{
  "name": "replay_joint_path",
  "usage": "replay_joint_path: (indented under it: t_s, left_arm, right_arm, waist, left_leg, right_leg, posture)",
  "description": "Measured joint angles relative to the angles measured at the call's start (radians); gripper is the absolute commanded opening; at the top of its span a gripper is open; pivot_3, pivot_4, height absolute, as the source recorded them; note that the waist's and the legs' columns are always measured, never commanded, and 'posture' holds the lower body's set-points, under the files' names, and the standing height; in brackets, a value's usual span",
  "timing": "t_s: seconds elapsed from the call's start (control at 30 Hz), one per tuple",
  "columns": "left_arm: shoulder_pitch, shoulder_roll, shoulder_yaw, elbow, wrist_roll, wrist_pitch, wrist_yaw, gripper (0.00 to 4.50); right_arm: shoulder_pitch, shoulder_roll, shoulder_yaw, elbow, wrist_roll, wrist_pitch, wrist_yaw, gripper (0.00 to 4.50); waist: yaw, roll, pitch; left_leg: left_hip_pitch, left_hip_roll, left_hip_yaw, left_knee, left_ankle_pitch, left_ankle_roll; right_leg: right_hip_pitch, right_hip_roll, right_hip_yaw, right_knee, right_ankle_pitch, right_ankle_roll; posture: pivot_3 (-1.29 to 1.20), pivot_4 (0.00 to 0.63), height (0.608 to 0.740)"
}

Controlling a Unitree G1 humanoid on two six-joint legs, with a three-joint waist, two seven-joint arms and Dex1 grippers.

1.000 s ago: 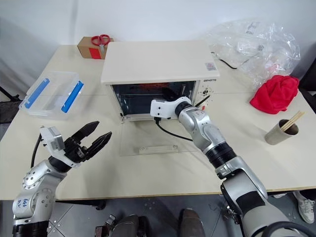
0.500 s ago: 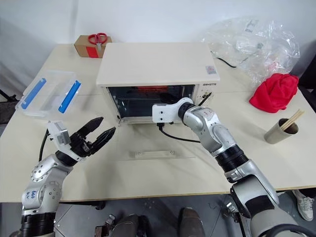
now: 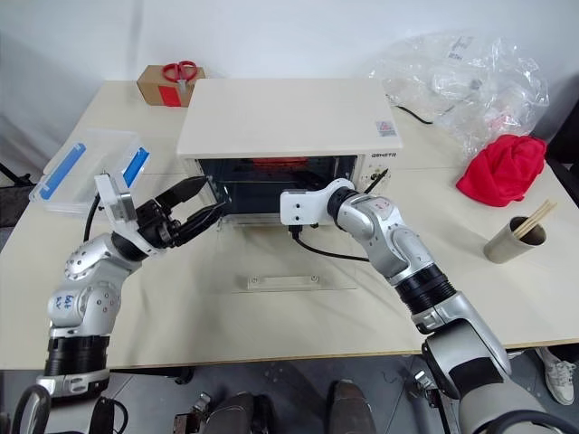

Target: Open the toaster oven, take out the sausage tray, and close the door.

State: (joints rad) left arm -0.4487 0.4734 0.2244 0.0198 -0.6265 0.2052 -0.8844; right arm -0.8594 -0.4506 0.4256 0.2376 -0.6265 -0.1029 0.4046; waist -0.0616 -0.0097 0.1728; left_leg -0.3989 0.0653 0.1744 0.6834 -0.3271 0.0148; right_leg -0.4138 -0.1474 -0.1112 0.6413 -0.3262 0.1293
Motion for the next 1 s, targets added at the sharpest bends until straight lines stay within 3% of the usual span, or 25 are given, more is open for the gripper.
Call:
replay_joint_path:
  t_s: [0.5, 1.0]
  left_arm:
    - [-0.142, -0.015, -0.005, 0.143, -0.025, 0.033, -0.072, 3.72]
    - [-0.15, -0.008, 0.002, 0.142, -0.045, 0.094, -0.085, 3.72]
  right_arm:
    - [0.069, -0.057, -0.028, -0.086, 0.057, -0.056, 0.065, 0.04]
    - [0.184, -0.105, -0.078, -0.266, 0.116, -0.063, 0.174, 0.04]
  waist:
    - [0.008, 0.0, 0.0]
    - [0.012, 0.0, 0.0]
  left_leg:
    - [0.0, 0.0, 0.0, 0.002, 0.001, 0.0]
    - [0.0, -0.001, -0.002, 0.002, 0.001, 0.0]
  right_leg:
    - [0.003, 0.0, -0.003, 0.0, 0.0, 0.0]
    - [0.003, 0.0, -0.003, 0.001, 0.0, 0.0]
  posture:
    - [0.0, 0.15, 0.74]
    - [0.0, 0.15, 0.74]
